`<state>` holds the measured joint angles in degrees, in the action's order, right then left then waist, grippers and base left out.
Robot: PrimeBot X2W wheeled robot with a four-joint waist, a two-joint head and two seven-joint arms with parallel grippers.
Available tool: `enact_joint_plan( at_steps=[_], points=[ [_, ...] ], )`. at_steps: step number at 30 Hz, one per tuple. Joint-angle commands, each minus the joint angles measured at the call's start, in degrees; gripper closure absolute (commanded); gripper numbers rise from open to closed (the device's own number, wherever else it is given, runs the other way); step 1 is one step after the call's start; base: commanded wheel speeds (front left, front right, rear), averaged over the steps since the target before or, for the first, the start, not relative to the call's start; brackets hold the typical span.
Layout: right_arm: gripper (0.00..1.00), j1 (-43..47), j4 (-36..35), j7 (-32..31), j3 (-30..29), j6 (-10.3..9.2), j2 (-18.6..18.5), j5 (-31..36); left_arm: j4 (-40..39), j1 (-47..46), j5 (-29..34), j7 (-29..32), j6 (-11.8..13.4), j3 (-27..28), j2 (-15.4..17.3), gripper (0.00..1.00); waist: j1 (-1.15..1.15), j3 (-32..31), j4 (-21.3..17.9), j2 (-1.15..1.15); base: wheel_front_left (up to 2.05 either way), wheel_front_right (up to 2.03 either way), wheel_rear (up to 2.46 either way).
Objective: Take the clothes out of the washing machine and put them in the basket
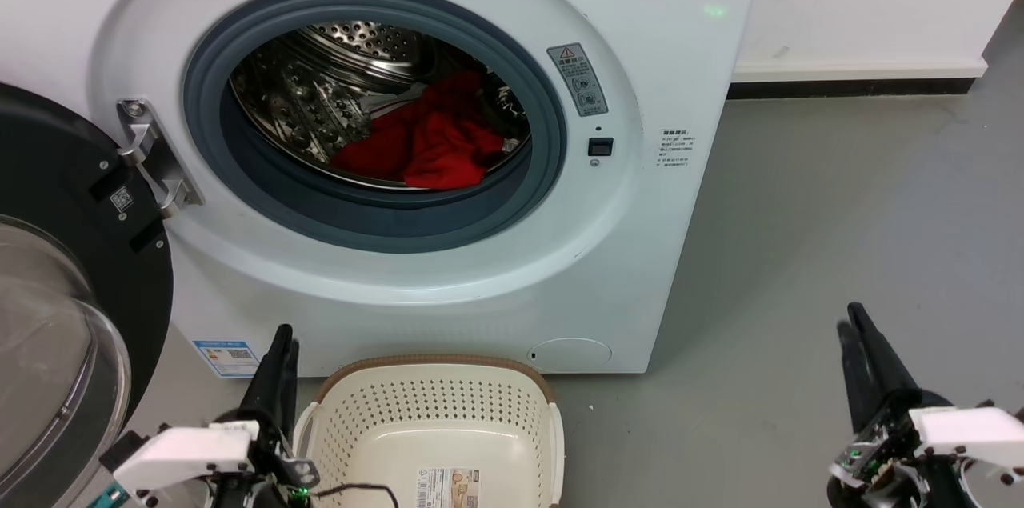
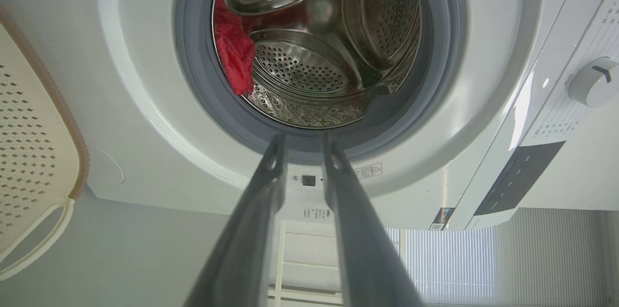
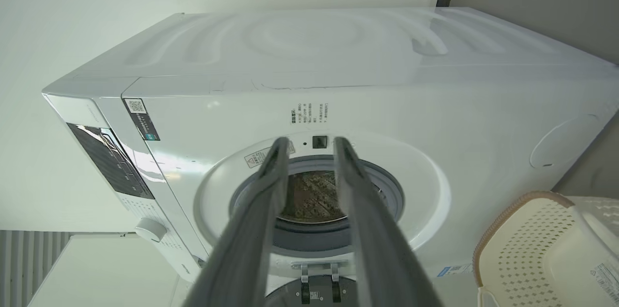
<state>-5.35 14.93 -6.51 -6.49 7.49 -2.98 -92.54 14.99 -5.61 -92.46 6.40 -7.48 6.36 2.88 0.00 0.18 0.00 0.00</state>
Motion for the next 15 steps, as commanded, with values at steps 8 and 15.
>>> enact_joint_plan(
  at_steps=[8,15],
  points=[
    [0.00,0.7,-2.0,2.6,1.9,0.00,0.0,1.8,-0.9,-0.5,1.0,-2.5,0.0,-3.3,0.0,0.00,0.00,0.1,0.0,0.00,0.00,0.00,0.00],
    [0.00,1.3,-3.5,4.5,2.6,0.00,0.0,7.2,-2.4,-0.7,5.2,-4.4,0.0,-4.0,0.0,0.00,0.00,0.1,0.0,0.00,0.00,0.00,0.00]
  ],
)
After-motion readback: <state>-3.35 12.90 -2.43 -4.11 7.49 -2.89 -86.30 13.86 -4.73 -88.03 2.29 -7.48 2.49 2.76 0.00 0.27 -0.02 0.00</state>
